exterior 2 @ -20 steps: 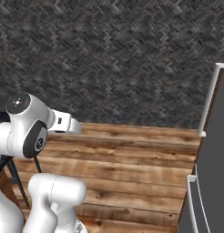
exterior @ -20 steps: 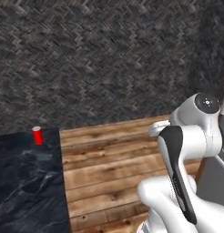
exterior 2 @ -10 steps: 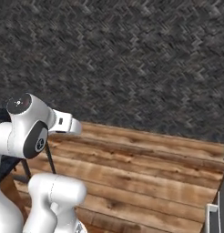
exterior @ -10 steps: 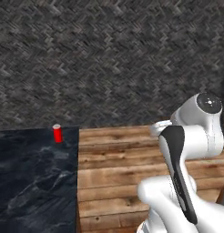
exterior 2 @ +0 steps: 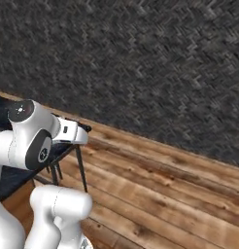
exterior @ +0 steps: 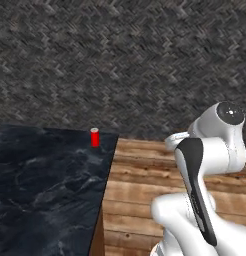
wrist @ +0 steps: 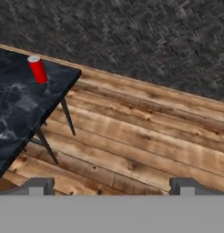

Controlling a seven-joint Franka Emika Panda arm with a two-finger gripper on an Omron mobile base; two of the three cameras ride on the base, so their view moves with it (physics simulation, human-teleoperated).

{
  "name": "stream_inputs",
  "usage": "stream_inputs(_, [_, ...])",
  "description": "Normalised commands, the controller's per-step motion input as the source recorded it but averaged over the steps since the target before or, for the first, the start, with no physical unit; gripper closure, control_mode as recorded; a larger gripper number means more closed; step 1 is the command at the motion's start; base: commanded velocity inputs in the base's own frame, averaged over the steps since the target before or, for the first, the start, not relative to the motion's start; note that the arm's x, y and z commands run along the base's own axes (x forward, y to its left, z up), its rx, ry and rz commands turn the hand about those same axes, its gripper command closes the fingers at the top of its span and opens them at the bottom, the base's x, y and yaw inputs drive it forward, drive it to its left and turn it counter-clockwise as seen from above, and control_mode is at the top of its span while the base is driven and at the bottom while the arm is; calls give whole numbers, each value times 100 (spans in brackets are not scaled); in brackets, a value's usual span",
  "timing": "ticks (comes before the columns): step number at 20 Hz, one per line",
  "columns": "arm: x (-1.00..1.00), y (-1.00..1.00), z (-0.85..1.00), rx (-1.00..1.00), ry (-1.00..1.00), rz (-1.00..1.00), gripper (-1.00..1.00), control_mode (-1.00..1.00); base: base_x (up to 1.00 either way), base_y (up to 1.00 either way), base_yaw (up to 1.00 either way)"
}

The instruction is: Four empty soda cans are scattered around the kitchen. Gather all the cans and cluster them next to the stove for recycling.

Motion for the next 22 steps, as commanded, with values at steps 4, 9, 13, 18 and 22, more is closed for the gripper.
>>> stream_inputs(4, [0, 0, 0, 0, 0, 0, -100, 100, -9, -1, 50])
stream_inputs(9, [0, 0, 0, 0, 0, 0, -100, 100, -4, 0, 50])
stream_inputs(13, [0, 0, 0, 0, 0, 0, -100, 100, 4, -11, 47])
stream_inputs(18, [0, 0, 0, 0, 0, 0, -100, 100, 1, -24, 44])
stream_inputs(22, [0, 0, 0, 0, 0, 0, -100, 100, 0, -18, 48])
